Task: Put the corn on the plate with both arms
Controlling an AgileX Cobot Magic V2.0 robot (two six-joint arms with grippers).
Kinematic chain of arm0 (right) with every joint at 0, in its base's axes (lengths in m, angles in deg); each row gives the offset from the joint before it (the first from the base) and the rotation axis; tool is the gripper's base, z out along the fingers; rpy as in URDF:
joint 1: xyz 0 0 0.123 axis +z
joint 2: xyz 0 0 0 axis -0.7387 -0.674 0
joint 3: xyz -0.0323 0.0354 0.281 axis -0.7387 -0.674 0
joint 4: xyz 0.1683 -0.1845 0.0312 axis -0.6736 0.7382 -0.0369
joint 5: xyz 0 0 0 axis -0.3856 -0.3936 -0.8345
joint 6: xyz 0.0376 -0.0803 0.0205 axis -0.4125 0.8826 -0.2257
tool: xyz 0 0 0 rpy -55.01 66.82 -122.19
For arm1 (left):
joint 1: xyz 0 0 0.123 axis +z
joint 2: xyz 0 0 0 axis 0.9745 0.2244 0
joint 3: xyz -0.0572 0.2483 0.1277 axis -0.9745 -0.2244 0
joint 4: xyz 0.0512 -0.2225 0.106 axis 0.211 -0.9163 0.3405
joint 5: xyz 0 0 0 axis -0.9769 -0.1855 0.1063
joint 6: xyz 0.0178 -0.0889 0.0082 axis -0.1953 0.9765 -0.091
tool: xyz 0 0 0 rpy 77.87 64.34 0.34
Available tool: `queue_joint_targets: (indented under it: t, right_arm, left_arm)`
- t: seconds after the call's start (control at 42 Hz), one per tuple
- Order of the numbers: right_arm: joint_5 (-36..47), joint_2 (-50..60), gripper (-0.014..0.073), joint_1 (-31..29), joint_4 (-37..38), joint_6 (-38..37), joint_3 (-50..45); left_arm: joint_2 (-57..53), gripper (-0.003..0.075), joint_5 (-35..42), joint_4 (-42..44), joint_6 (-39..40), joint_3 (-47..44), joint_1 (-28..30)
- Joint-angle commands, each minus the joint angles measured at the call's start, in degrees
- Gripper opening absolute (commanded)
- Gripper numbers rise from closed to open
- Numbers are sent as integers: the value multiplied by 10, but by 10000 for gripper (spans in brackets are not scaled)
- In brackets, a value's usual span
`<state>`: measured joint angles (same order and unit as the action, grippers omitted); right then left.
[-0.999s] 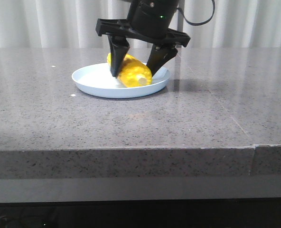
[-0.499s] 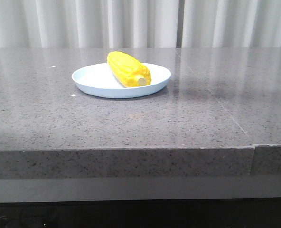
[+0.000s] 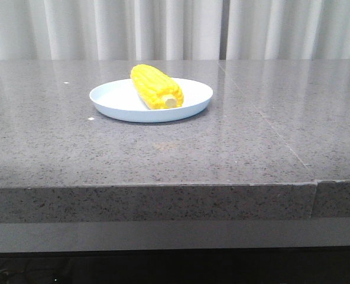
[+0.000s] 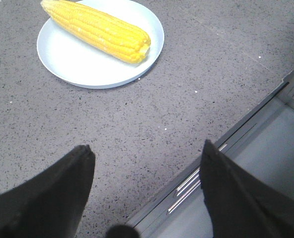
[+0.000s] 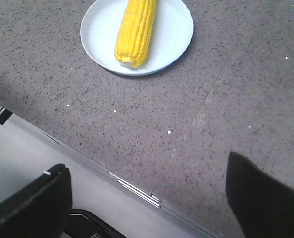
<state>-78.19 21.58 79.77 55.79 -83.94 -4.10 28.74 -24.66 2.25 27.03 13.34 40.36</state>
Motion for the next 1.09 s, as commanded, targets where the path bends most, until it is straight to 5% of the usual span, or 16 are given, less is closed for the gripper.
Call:
queue_joint_targets:
  t: [0.0, 0.262, 0.571, 0.642, 0.88, 0.975, 1.07]
  right_arm:
    - [27, 64, 656, 0, 5, 7, -26]
    - [24, 181, 656, 0, 8, 7, -94]
    - [17, 188, 638, 0, 8, 7, -97]
    - [11, 188, 558, 0, 8, 7, -97]
    - [11, 188, 36, 0, 5, 7, -97]
    - [11, 188, -74, 0, 5, 7, -97]
    - [11, 188, -66, 0, 5, 7, -97]
  left_arm:
    - [-6, 438, 41, -5, 1, 16, -5]
    - [-6, 438, 41, -5, 1, 16, -5]
    - [-6, 388, 41, -5, 1, 16, -5]
    - [-6, 297, 41, -5, 1, 16, -5]
    - [-6, 27, 41, -5, 1, 16, -5]
    - [-6, -20, 41, -5, 1, 16, -5]
    - [-6, -20, 41, -5, 1, 16, -5]
